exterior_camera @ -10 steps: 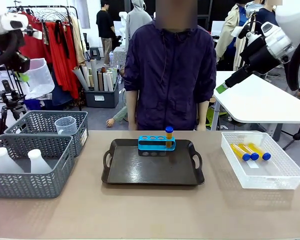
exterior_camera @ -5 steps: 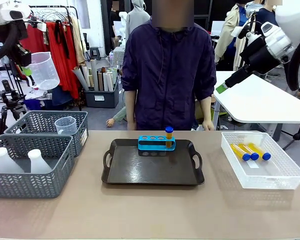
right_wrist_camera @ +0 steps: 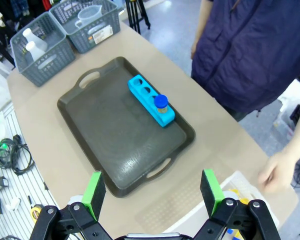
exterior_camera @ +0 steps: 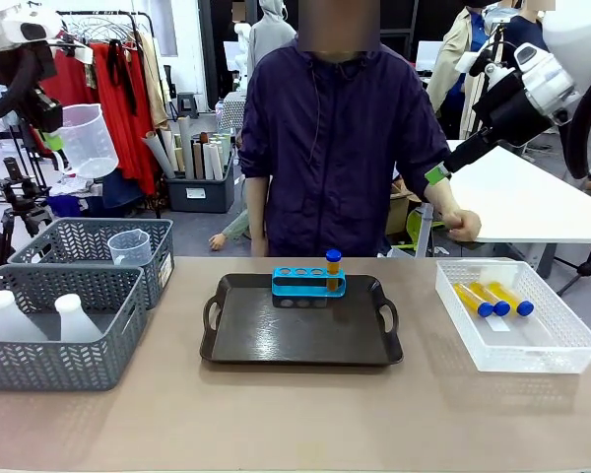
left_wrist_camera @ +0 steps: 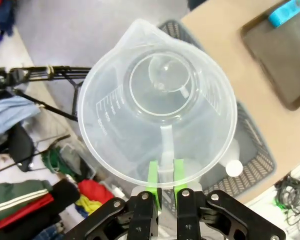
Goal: Prepare the laboratory tools.
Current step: Pick up one Large Measuring Cup and place it on the Handle tray.
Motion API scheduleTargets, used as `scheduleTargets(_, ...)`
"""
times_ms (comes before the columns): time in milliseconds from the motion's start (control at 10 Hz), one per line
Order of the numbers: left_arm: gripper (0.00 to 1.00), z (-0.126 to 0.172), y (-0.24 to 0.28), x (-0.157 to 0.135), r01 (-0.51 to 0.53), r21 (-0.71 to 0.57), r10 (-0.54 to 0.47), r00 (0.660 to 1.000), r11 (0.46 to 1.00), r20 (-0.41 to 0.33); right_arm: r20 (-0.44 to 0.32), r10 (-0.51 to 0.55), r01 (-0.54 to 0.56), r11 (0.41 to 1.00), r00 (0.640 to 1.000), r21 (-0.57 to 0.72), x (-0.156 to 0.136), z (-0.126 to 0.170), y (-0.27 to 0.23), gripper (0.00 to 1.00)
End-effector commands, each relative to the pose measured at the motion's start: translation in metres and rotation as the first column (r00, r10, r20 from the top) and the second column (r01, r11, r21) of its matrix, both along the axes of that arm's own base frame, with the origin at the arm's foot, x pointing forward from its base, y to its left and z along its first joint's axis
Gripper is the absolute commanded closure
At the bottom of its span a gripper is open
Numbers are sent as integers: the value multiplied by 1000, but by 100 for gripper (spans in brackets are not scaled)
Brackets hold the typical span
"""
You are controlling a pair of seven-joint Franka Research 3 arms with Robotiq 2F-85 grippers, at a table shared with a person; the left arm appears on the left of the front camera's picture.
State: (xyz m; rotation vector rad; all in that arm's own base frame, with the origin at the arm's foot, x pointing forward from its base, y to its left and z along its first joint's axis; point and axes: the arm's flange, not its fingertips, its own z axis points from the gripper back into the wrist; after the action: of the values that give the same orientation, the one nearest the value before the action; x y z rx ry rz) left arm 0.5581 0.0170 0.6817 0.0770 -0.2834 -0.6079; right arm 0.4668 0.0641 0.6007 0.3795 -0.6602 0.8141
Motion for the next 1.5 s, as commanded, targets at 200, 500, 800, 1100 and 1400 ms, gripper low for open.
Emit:
scheduleTargets(200,100,36,-84,0,303,207,-318,947,930,42,1,9,-9,1000,1000,13,0,1,-1,0)
scheduleTargets(500,100,42,-180,-3,560,277,-594,803,781,48,1,9,-9,1000,1000,13,0,1,-1,0)
scheduleTargets(800,100,16,-278,-10,743,328,-785,620,583,-8,1,9,-9,1000,1000,13,0,1,-1,0)
scheduleTargets(1100,100,-33,-352,-28,843,337,-884,464,420,-61,1,9,-9,1000,1000,13,0,1,-1,0)
scheduleTargets(1400,100,-82,-403,-37,900,329,-933,339,285,-120,1,9,-9,1000,1000,13,0,1,-1,0)
